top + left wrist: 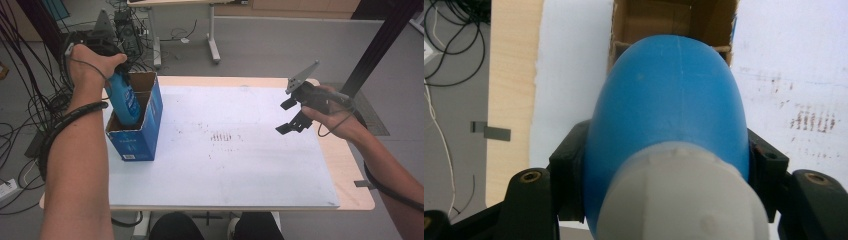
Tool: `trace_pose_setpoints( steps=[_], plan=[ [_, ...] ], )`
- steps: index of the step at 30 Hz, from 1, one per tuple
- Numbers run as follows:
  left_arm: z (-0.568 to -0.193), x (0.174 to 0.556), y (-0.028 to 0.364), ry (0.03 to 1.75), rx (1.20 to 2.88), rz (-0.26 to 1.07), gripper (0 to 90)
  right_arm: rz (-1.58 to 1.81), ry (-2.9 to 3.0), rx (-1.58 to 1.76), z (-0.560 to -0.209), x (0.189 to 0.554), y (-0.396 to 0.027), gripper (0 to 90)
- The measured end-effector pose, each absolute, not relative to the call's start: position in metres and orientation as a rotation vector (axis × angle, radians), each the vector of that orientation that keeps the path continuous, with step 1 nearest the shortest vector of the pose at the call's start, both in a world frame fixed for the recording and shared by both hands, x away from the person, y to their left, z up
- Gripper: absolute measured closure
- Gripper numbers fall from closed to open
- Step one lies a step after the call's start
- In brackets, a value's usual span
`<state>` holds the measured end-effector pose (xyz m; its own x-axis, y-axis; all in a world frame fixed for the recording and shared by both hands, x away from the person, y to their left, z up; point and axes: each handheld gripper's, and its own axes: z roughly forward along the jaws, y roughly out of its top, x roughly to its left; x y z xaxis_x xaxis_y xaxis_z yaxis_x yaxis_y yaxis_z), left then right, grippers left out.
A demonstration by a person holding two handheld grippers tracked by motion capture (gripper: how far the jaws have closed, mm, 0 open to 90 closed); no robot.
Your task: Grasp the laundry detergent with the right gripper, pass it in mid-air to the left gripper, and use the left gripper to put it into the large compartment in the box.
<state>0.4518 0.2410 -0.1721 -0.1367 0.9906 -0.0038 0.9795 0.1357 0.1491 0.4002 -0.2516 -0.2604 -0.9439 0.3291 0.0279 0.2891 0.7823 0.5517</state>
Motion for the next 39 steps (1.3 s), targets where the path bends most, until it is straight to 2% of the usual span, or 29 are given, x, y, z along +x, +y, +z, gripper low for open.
trace_pose_setpoints(
  steps=[16,39],
  plan=[
    [-0.225,0.452,0.236,2.281,2.032,0.157,36.6,0.870,2.897,0.508,-0.261,0.401,-0.251,5.1],
    [-0.264,0.452,0.233,2.254,2.086,0.139,36.7,0.888,2.890,0.525,-0.264,0.402,-0.256,5.2]
  ],
)
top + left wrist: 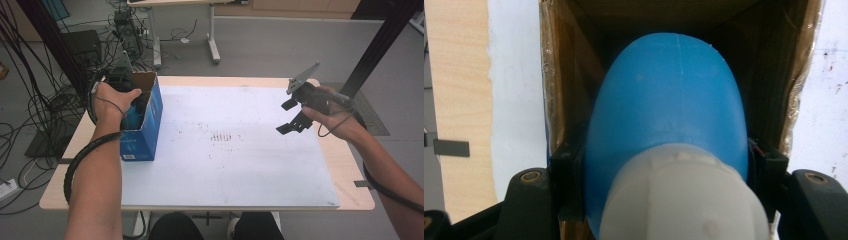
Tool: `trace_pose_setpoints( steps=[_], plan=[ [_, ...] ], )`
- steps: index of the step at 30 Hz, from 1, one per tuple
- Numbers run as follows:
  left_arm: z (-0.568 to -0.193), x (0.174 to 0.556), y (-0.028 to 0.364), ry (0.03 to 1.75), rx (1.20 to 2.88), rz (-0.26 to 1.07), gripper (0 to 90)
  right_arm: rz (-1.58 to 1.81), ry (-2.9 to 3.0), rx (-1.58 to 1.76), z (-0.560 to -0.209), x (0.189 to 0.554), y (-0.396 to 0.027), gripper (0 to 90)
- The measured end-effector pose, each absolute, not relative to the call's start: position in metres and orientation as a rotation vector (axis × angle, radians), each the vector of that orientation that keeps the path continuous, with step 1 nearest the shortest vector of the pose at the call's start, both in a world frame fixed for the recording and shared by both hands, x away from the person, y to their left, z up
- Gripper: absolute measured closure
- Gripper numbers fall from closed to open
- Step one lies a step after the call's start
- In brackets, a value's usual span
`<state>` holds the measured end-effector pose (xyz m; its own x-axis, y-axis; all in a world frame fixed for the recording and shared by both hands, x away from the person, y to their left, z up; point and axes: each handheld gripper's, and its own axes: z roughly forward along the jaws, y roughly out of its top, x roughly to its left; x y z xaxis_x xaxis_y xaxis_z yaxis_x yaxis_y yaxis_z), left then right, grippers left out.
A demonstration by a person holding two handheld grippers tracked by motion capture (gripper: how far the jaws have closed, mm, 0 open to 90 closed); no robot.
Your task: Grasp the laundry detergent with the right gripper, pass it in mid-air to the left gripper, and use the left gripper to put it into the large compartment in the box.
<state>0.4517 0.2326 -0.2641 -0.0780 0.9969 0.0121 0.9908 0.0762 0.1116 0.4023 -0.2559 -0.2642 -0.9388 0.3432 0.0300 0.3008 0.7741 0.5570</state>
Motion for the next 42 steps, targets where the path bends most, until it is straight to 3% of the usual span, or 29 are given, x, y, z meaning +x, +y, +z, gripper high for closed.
trace_pose_setpoints(
  steps=[42],
  plan=[
    [-0.281,0.449,0.228,2.251,2.129,0.153,36.3,0.884,2.879,0.536,-0.263,0.402,-0.260,5.4]
  ],
)
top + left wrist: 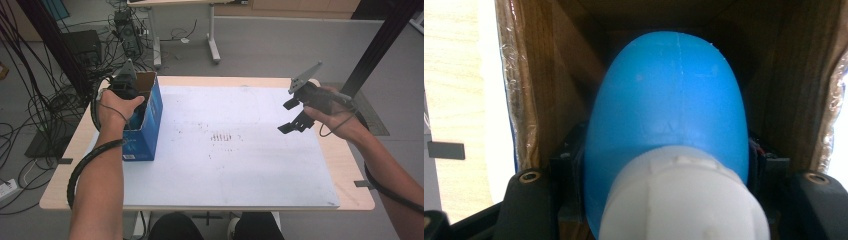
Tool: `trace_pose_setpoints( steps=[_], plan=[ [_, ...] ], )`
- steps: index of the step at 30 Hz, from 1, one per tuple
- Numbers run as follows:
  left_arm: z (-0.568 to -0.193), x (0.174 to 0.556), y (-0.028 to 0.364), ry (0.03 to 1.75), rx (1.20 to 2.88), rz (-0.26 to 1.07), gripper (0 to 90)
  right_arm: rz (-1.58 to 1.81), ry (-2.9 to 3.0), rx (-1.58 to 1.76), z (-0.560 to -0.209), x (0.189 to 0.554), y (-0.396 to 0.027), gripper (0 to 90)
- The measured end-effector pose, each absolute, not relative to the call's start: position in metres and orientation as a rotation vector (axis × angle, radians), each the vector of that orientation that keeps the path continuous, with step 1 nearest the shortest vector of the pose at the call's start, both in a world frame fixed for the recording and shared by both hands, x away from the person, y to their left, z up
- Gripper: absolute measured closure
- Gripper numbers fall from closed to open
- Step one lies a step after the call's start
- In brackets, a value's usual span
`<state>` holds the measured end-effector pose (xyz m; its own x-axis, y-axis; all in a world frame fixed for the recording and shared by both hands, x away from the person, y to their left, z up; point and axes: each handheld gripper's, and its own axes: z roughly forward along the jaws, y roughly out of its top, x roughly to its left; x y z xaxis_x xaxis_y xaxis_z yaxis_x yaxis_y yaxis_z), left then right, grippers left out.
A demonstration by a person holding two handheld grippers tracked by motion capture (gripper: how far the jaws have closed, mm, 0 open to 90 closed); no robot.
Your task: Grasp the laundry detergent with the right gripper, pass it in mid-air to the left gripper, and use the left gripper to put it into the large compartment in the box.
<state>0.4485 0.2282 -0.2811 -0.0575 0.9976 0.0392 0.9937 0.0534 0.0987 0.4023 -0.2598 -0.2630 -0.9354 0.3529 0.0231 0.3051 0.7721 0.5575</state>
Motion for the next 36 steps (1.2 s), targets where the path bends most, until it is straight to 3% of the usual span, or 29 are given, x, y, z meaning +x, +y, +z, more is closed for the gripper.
trace_pose_setpoints(
  steps=[36],
  plan=[
    [-0.2815,0.4481,0.2281,2.251,2.130,0.160,36.1,0.878,2.880,0.535,-0.2610,0.4022,-0.2587,5.4]
  ],
)
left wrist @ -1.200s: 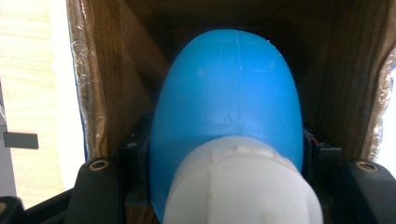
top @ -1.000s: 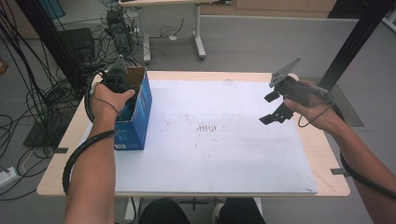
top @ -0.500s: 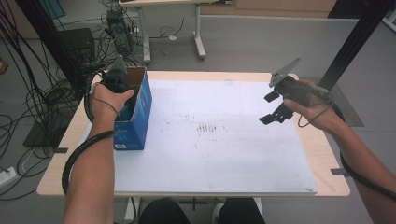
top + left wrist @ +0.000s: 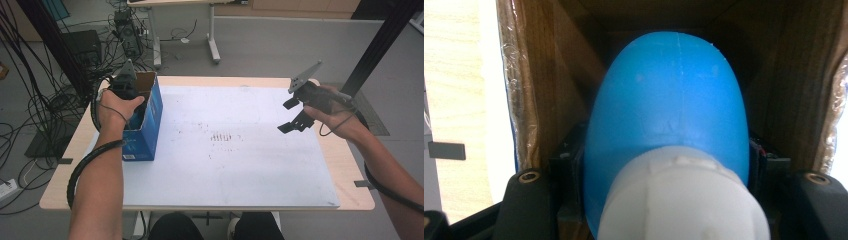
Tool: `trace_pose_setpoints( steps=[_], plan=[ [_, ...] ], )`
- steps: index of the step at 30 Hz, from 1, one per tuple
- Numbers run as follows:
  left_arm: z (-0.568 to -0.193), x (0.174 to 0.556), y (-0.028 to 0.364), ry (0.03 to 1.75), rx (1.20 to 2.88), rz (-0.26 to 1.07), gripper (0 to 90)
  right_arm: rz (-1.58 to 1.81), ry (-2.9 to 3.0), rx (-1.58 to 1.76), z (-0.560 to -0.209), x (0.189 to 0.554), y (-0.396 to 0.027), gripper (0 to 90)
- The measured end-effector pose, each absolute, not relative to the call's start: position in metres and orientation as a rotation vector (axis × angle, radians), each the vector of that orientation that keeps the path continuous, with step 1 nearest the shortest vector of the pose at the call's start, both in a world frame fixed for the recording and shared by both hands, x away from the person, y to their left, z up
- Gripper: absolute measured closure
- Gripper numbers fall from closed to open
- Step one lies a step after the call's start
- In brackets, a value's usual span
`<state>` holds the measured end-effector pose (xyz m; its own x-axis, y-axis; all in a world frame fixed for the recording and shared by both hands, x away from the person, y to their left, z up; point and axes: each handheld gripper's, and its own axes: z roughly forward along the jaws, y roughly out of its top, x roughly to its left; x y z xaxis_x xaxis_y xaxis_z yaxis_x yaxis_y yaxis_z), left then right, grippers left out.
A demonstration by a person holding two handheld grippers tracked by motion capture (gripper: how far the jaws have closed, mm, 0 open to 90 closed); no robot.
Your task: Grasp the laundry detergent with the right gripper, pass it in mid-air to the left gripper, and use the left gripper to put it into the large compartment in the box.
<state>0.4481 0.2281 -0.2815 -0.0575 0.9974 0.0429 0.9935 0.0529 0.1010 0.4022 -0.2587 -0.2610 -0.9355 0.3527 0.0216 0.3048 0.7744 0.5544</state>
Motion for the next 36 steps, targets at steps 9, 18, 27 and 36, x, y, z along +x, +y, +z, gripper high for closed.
trace_pose_setpoints(
  steps=[9,18,27,36],
  plan=[
    [-0.2819,0.4479,0.2279,2.252,2.130,0.166,36.1,0.881,2.883,0.530,-0.2625,0.4028,-0.2582,5.5],
    [-0.2820,0.4480,0.2285,2.255,2.125,0.167,36.0,0.873,2.884,0.531,-0.2628,0.4029,-0.2585,5.5],
    [-0.2819,0.4476,0.2279,2.254,2.130,0.170,36.0,0.871,2.883,0.529,-0.2618,0.4026,-0.2595,5.4],
    [-0.2818,0.4476,0.2272,2.253,2.132,0.171,36.1,0.876,2.882,0.535,-0.2627,0.4019,-0.2615,5.5]
  ],
)
